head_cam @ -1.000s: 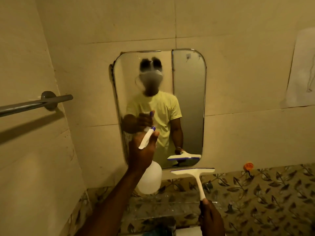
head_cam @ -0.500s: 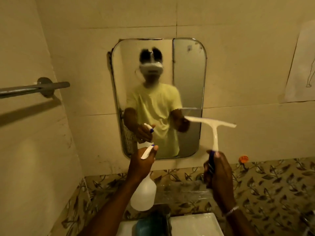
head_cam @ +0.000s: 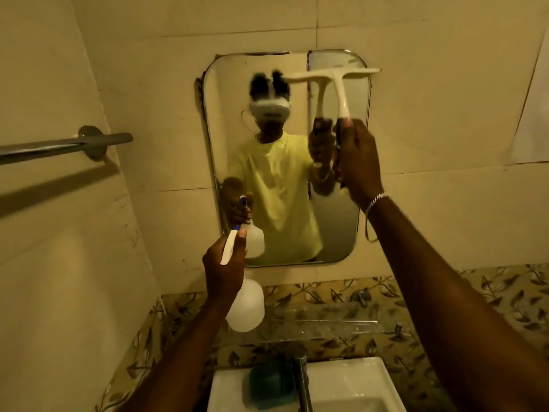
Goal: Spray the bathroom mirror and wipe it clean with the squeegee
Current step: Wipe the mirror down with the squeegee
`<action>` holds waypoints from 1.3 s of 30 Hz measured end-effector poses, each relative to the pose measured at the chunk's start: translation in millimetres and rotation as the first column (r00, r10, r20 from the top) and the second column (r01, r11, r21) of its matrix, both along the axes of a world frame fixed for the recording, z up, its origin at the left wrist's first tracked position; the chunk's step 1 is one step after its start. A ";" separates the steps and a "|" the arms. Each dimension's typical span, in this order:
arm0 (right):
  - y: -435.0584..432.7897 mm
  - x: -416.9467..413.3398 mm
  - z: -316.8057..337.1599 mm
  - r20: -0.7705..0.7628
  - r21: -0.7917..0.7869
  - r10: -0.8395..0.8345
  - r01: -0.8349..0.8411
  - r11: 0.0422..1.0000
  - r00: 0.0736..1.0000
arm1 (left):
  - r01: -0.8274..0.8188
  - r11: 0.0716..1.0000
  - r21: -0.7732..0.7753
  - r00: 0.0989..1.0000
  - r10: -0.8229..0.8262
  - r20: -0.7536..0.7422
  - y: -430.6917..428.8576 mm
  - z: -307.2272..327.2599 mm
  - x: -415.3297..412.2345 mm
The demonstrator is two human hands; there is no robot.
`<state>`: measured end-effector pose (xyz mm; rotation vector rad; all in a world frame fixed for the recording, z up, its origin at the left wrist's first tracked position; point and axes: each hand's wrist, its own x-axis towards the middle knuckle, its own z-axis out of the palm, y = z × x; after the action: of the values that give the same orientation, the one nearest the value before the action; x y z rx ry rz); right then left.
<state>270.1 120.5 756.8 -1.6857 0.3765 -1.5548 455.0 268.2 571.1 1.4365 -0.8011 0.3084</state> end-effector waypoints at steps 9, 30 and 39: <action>19.3 -20.3 -289.4 -0.281 0.323 -0.071 0.163 0.932 0.957 | 0.049 0.998 -0.043 0.998 -0.047 0.051 14.5 -1.1 3.1; 25.7 67.2 39.4 0.334 0.322 0.052 -0.166 0.932 0.941 | 0.056 0.995 -0.083 0.983 -0.040 0.181 53.8 21.4 25.3; 105.8 156.6 -17.9 0.039 0.131 0.081 -0.085 0.988 0.996 | 0.009 0.994 -0.110 0.984 0.011 0.177 48.7 23.6 39.2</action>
<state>426.7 226.3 738.9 -1.5519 0.3795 -1.4631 494.2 316.9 594.7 1.3185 -0.9132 0.4797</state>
